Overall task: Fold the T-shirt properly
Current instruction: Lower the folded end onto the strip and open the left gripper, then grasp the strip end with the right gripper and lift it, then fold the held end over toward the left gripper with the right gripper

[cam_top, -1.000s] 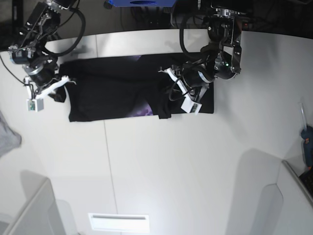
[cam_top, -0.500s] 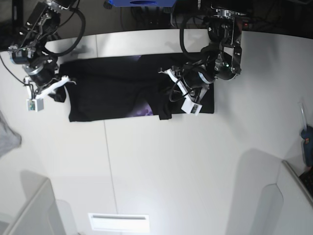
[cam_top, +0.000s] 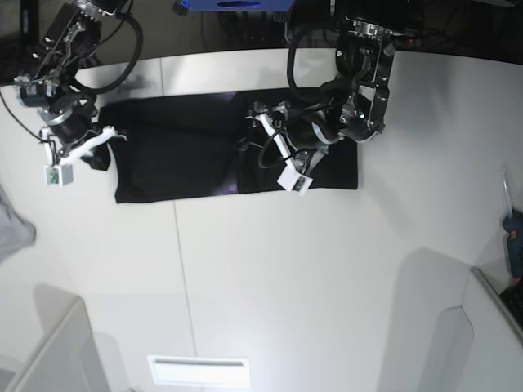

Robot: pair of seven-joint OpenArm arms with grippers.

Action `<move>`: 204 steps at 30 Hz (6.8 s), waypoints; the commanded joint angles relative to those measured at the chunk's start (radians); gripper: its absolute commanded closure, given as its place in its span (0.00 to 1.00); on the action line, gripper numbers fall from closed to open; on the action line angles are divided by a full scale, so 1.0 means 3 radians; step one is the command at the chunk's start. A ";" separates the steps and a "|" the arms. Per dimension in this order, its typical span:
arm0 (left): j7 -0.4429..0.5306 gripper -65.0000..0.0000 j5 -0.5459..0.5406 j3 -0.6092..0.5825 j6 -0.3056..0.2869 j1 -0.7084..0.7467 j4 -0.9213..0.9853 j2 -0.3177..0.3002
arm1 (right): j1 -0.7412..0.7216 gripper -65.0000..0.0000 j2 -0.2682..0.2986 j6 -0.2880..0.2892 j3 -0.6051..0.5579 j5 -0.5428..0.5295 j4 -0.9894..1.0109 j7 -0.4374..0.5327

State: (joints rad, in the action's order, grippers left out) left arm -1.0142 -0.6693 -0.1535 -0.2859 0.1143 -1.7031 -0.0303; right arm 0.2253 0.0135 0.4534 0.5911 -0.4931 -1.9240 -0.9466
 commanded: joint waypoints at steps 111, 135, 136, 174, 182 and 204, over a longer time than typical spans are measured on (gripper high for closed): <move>0.0366 1.00 0.0715 0.1266 -0.0021 0.0604 -0.0499 -0.0638 | -0.0805 1.00 0.0188 0.0394 -0.0050 -0.0395 0.1869 -0.0959; 0.0381 1.00 0.0750 0.0939 -0.0021 0.0409 0.0222 -0.0602 | -0.0436 1.00 0.0044 -0.0455 -0.0771 -0.0420 0.0089 -0.0985; 0.0376 1.00 0.0750 0.0903 -0.0021 0.0409 0.0217 -0.0592 | -0.0421 1.00 0.0034 -0.0501 -0.0817 -0.0420 0.0028 -0.0985; 0.0381 1.00 0.0750 0.0264 -0.0006 -0.0138 0.0703 -0.0249 | -0.0257 1.00 -0.0227 -0.0588 -0.1257 -0.0420 -0.0320 -0.0749; 0.0360 1.00 0.0750 0.0259 -0.0006 -0.0250 0.0713 -0.0208 | -0.0303 1.00 -0.0268 -0.0588 -0.1272 -0.0410 -0.0315 -0.0749; 0.0355 1.00 0.0750 0.0259 -0.0006 -0.0245 0.0703 -0.0208 | -0.0447 1.00 -0.0442 -0.0736 -0.1564 -0.0400 -0.0075 -0.0637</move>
State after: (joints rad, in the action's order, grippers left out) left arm -0.8783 -0.4747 -0.0738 -0.2985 0.0391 -1.4879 -0.0891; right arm 0.1089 -0.1188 0.2184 0.1188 -0.5980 -1.9293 -1.1576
